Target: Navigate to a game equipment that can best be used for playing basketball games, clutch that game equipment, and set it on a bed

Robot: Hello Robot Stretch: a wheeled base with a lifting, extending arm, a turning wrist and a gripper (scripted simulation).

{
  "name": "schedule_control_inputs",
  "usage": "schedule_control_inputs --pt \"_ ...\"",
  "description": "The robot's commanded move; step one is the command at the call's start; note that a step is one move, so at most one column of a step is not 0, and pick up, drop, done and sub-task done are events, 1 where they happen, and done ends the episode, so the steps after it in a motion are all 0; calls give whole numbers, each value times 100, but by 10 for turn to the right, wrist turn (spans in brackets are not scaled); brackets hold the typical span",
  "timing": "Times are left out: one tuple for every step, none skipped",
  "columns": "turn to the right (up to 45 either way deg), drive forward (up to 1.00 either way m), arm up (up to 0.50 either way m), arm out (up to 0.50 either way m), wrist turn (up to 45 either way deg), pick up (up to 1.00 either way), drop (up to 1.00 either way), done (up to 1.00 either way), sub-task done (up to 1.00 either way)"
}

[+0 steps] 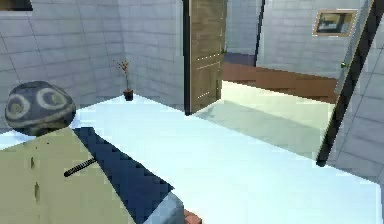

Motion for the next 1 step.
schedule_control_inputs --pt "360 0 0 0 0 0 0 0 0"
